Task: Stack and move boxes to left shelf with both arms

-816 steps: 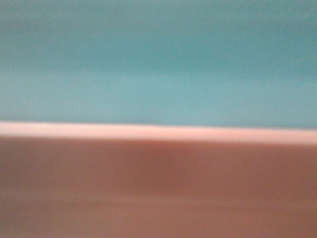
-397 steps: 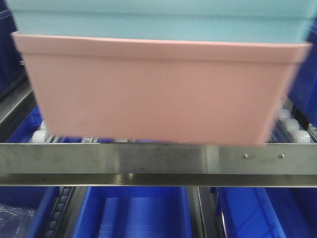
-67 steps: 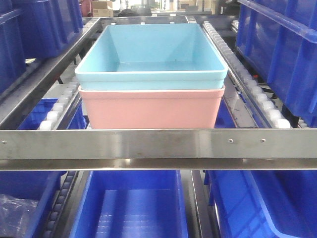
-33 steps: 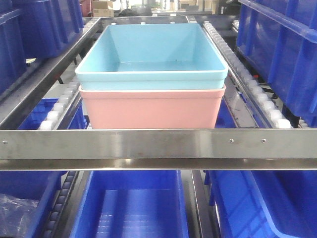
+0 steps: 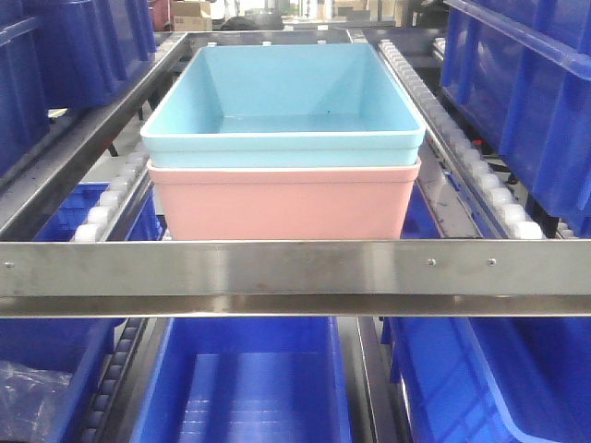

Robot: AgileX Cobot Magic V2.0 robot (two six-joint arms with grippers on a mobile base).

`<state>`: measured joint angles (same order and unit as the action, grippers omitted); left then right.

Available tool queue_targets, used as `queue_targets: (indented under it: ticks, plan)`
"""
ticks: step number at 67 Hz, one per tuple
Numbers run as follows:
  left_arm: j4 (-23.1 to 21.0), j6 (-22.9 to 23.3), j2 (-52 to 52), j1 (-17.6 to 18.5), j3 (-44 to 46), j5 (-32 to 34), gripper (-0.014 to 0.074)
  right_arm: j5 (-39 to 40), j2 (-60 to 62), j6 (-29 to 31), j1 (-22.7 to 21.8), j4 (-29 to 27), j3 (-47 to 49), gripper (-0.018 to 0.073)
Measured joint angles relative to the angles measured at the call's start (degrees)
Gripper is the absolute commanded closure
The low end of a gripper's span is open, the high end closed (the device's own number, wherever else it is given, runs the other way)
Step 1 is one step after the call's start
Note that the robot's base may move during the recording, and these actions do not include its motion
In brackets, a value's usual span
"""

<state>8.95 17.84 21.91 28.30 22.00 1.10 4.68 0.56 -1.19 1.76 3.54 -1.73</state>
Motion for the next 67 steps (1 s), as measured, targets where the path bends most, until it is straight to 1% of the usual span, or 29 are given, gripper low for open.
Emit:
queue_targets:
  ticks: [8,11,13,14,19,22,27,32,40,47,52,67]
  plan:
    - [0.0,0.0,0.0,0.0,0.0,0.0,0.0591,0.0,0.0,0.0,0.0,0.0,0.0,0.0506]
    - [0.0,-1.1,0.0,-0.1,-0.1,0.2,0.0591,0.0,0.0,0.0,0.0,0.0,0.0,0.0506]
    - [-0.7,-3.1,0.0,-0.4,-0.6,0.8,0.0591,0.0,0.0,0.0,0.0,0.0,0.0,0.0506]
    - [-1.3,-4.9,0.0,-0.8,-1.0,1.2,0.0591,0.0,0.0,0.0,0.0,0.0,0.0,0.0506]
    - [-7.1,-13.3,-0.7,-3.0,-3.7,4.2,0.0591,0.1,0.0,0.0,0.0,0.0,0.0,0.0506]
    - [-8.9,-16.4,-1.6,-4.8,-6.1,7.0,0.0591,0.1,0.0,0.0,0.0,0.0,0.0,0.0506]
    - [-10.1,-18.7,-4.2,-8.3,-10.8,10.9,0.0591,0.1,0.0,0.0,0.0,0.0,0.0,0.0506]
    - [-10.6,-19.5,-8.6,-12.6,-14.6,11.2,0.0591,0.1,0.0,0.0,0.0,0.0,0.0,0.0506]
    - [-10.8,-19.8,-15.6,-18.8,-19.5,7.1,0.0591,0.2,0.0,0.0,0.0,0.0,0.0,0.0506]
    - [-10.8,-19.8,-20.1,-22.1,-22.5,4.9,0.0591,0.2,0.0,0.0,0.0,0.0,0.0,0.0506]
    - [-10.8,-19.8,-22.0,-22.9,-23.6,4.2,0.0591,0.2,0.0,0.0,0.0,0.0,0.0,0.0506]
    - [-10.8,-19.8,-22.5,-22.9,-23.7,2.0,0.0591,0.3,0.0,0.0,0.0,0.0,0.0,0.0506]
